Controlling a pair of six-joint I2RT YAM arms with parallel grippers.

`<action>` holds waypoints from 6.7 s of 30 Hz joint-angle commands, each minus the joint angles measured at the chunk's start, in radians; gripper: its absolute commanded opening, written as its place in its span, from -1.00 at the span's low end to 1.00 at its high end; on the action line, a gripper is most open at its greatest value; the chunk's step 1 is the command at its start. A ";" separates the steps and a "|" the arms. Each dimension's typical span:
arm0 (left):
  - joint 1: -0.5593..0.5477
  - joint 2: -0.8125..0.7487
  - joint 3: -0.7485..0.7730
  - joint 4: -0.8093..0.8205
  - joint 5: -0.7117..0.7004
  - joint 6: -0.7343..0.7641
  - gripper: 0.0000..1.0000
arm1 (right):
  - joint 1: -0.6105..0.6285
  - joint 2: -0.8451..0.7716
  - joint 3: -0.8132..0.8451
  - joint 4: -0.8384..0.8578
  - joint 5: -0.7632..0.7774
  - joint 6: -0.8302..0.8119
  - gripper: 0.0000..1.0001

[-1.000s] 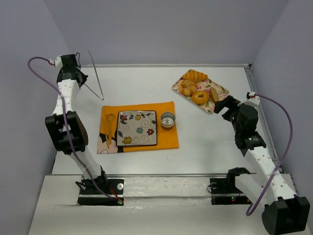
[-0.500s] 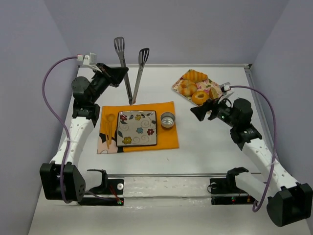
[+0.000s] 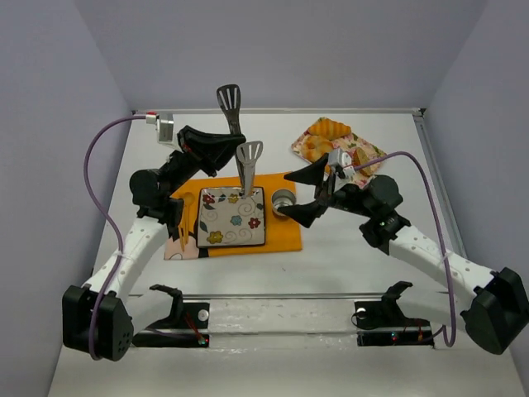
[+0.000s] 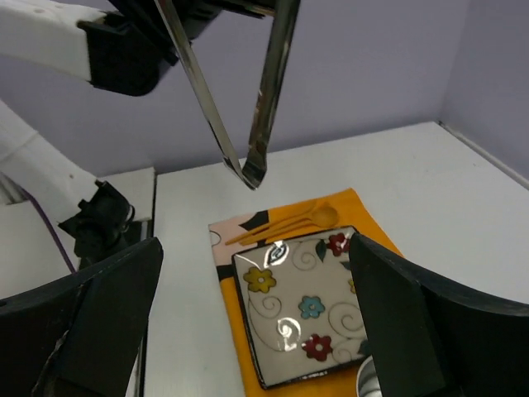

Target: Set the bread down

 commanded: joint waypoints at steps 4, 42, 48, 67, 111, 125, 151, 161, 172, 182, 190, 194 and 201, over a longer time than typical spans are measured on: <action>-0.032 0.043 -0.005 0.309 0.042 -0.151 -0.89 | 0.095 0.149 0.164 0.259 -0.147 0.009 1.00; -0.118 0.060 -0.019 0.263 -0.004 -0.036 -0.89 | 0.149 0.388 0.460 0.167 0.027 0.181 0.96; -0.118 0.060 -0.019 0.253 -0.007 -0.033 -0.89 | 0.149 0.391 0.480 0.161 0.017 0.172 0.84; -0.118 0.014 -0.023 0.092 -0.036 0.007 -0.45 | 0.149 0.371 0.472 0.162 0.105 0.193 -0.11; -0.041 -0.057 0.130 -1.024 -1.012 0.274 0.98 | -0.250 0.313 0.541 -1.235 0.988 0.066 0.26; 0.171 -0.028 0.078 -0.984 -0.739 0.246 0.98 | -0.396 0.567 0.699 -1.379 1.056 0.008 0.40; 0.177 -0.023 0.067 -0.975 -0.739 0.254 0.98 | -0.466 0.799 0.782 -1.378 1.022 0.003 0.01; 0.177 -0.032 0.064 -0.975 -0.733 0.253 0.98 | -0.476 0.769 0.783 -1.364 0.949 -0.004 -0.66; 0.177 -0.082 0.047 -0.976 -0.737 0.246 0.98 | -0.476 0.603 0.759 -1.301 0.895 -0.008 -0.87; 0.177 -0.091 0.046 -0.981 -0.733 0.245 0.98 | -0.476 0.647 0.727 -1.323 0.883 0.015 -0.86; 0.178 -0.101 0.043 -0.982 -0.739 0.245 0.98 | -0.476 0.712 0.741 -1.366 0.893 0.034 -0.41; 0.178 -0.094 0.043 -0.981 -0.737 0.243 0.98 | -0.476 0.727 0.736 -1.385 0.916 0.043 -0.27; 0.178 -0.085 0.044 -0.982 -0.736 0.243 0.98 | -0.476 0.774 0.745 -1.395 0.916 0.037 -0.07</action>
